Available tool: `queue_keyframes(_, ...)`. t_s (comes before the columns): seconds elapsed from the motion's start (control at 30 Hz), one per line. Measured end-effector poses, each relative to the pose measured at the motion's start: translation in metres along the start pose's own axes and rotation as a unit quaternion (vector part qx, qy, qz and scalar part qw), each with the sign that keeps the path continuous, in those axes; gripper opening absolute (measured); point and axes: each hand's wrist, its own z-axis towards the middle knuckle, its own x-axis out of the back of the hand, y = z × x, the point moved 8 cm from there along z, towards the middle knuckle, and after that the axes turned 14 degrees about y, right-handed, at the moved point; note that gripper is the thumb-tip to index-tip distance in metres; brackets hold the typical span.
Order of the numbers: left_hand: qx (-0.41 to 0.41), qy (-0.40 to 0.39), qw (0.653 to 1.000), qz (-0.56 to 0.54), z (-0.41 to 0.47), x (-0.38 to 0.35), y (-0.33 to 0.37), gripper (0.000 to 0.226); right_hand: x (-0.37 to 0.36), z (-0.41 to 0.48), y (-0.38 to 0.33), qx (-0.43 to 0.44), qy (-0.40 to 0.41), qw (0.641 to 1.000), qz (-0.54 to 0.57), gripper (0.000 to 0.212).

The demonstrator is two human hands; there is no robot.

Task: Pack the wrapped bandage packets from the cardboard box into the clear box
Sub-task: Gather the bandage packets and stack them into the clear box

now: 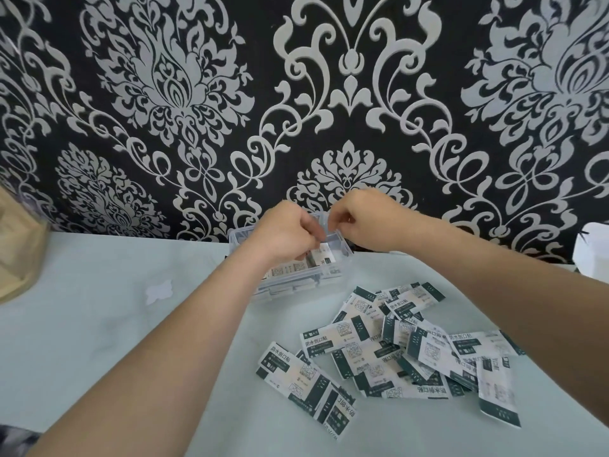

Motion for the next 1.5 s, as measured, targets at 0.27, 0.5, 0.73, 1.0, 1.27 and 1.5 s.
queue_keyframes(0.27, -0.166, -0.178, 0.935, 0.258, -0.001, -0.041, 0.015, 0.019, -0.011, -0.014, 0.012, -0.054, -0.02, 0.998, 0.041, 0.034)
queue_keyframes(0.5, -0.205, -0.2, 0.898, 0.332, 0.007, -0.063, 0.006, 0.035, -0.012, -0.012, 0.011, -0.092, -0.018, 0.995, 0.04, 0.03)
queue_keyframes(0.73, -0.233, -0.196, 0.894, 0.327, 0.01, -0.071, -0.002, 0.035, -0.011, -0.013, 0.014, -0.12, -0.017, 0.99, 0.076, 0.029)
queue_keyframes(1.0, -0.281, -0.164, 0.881, 0.342, 0.01, -0.072, 0.001, 0.039, -0.002, -0.024, 0.015, -0.159, -0.003, 0.977, 0.142, 0.033)
queue_keyframes(1.27, -0.201, -0.139, 0.932, 0.267, 0.008, -0.056, 0.004, 0.036, 0.017, -0.052, 0.029, -0.193, 0.038, 0.957, 0.215, 0.028)
queue_keyframes(1.5, -0.139, -0.095, 0.98, 0.102, -0.037, 0.011, 0.055, 0.028, 0.033, -0.13, 0.039, -0.184, -0.086, 0.967, 0.152, 0.03)
